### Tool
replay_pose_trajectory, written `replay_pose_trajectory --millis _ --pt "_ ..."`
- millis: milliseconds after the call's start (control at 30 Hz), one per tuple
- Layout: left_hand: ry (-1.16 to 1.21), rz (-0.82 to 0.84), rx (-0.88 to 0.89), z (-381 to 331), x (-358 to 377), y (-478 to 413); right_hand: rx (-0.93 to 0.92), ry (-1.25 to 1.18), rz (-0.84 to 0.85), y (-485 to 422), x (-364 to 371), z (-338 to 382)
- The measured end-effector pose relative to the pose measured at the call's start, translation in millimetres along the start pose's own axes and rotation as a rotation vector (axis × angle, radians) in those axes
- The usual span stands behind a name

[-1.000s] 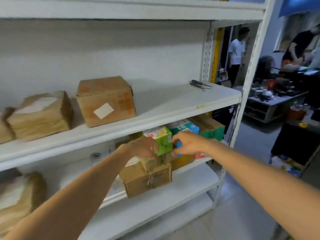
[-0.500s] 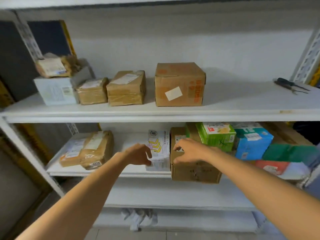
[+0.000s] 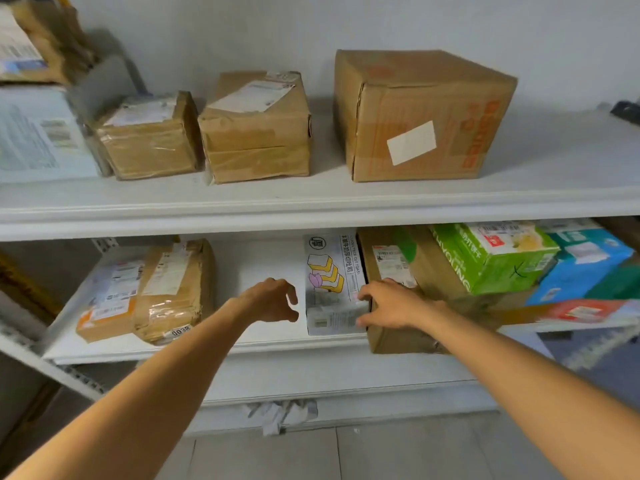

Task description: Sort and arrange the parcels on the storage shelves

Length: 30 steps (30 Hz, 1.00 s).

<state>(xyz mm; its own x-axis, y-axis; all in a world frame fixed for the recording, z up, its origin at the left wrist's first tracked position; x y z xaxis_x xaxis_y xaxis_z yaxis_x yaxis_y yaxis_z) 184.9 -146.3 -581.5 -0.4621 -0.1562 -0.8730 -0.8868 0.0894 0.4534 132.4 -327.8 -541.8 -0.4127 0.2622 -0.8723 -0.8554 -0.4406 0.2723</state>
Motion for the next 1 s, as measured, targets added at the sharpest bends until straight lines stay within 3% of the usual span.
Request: replay_pose_trajectory --millis 200,367,533,633,800,1000 --pt "0.057 0.067 -0.024 2.6 31.1 -40.4 0.080 -0.013 -0.001 -23.4 16.6 -26.9" --pt "0.281 0.150 -0.102 3.3 50.3 -54.3 0.048 0.019 -0.041 -42.1 8.2 -39.3" --pt "0.823 0.243 -0.188 -4.1 61.4 -63.7 0.030 0.008 -0.075 -52.1 6.5 -44.8" --pt "1.002 0.232 -0.249 -6.4 61.7 -67.7 0.024 0.005 -0.091 -55.7 8.3 -44.8" --pt "0.896 0.181 -0.246 -2.7 57.9 -61.2 0.045 0.006 -0.115 -61.5 11.8 -37.6" --pt "0.859 0.168 -0.286 44.1 59.1 -39.8 0.115 -0.260 -0.051 -73.3 42.2 -15.2"
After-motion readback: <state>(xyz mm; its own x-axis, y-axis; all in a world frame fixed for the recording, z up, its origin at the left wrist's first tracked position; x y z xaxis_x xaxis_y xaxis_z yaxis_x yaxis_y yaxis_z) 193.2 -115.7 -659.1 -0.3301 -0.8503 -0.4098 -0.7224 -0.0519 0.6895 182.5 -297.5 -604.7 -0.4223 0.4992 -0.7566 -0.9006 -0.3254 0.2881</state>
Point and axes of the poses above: each hand's wrist, its own y-axis away from the middle knuckle, its own x-axis out of the palm, z = x × y, the point moved 10 cm from there along -y, towards the middle knuckle, and after that the axes turned 13 degrees about -x, right-handed, at the moved point
